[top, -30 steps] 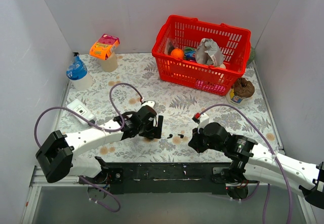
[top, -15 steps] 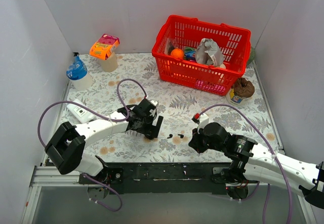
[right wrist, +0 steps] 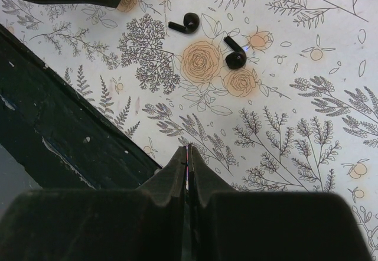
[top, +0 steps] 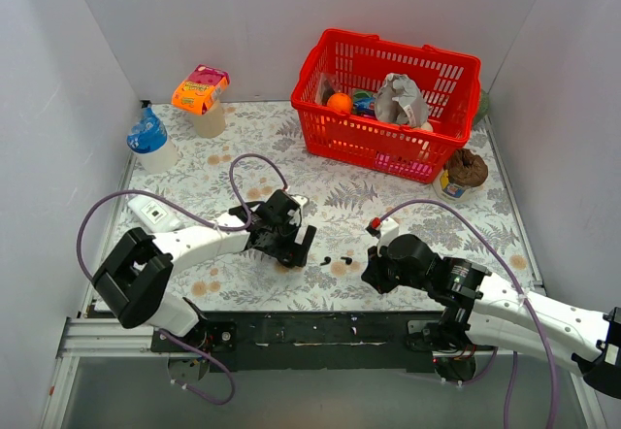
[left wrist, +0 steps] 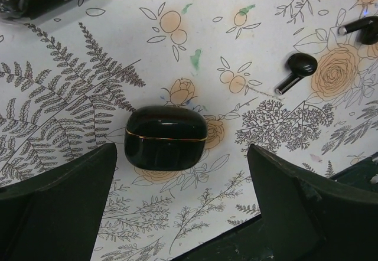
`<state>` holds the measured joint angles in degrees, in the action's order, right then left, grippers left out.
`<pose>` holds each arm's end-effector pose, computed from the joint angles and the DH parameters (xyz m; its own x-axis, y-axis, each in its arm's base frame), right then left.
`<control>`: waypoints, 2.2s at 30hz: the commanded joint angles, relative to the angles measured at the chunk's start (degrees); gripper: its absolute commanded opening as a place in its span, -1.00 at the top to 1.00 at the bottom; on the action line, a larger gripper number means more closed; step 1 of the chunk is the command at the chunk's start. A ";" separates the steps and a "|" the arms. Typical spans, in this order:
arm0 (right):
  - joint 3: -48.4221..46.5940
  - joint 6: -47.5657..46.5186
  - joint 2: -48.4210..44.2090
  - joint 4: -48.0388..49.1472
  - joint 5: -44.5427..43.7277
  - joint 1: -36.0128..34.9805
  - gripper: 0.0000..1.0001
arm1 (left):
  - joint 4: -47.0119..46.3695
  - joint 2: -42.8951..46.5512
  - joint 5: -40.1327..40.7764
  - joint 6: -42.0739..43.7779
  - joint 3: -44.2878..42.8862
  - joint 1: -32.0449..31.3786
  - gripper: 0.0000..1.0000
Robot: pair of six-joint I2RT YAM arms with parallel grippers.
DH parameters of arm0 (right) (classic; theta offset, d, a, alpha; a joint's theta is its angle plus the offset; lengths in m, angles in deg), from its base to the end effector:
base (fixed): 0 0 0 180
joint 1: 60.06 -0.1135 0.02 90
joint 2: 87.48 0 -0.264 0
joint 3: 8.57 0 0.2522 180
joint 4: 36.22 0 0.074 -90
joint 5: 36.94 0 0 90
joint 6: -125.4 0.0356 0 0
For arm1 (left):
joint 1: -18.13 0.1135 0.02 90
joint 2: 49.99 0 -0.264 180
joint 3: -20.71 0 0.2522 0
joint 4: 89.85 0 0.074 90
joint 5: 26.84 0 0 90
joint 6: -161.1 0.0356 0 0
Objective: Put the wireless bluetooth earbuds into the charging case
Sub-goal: Pick up the charging case at the center of the board.
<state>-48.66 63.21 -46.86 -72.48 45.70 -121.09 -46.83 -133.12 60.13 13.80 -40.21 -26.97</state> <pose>0.0812 0.1372 0.2176 -0.6382 -0.1974 -0.7441 -0.5882 0.7487 0.3058 0.1877 -0.1910 0.1808 -0.9547 -0.2325 -0.1860 -0.1488 0.9136 -0.3785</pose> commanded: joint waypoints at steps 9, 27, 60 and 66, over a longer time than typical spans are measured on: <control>-1.89 -1.01 0.16 1.76 -0.03 0.04 0.81 | 1.86 -4.67 2.32 -1.41 -1.36 0.10 -0.69; -1.53 -1.09 0.25 1.85 -0.20 0.04 0.81 | 6.16 -7.57 12.69 -2.73 -3.73 -3.67 -0.53; -0.83 0.05 -1.86 1.50 -0.11 0.04 0.80 | 3.79 -15.82 11.55 -19.08 -6.63 -6.75 -0.26; -0.48 0.14 -3.00 0.44 -0.82 0.04 0.80 | 4.41 -15.83 13.49 -19.43 -6.99 -6.93 -0.53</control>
<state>-48.68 62.88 -48.56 -72.52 45.70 -121.09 -41.15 -145.73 74.88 -2.68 -49.21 -33.59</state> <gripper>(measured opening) 0.098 0.743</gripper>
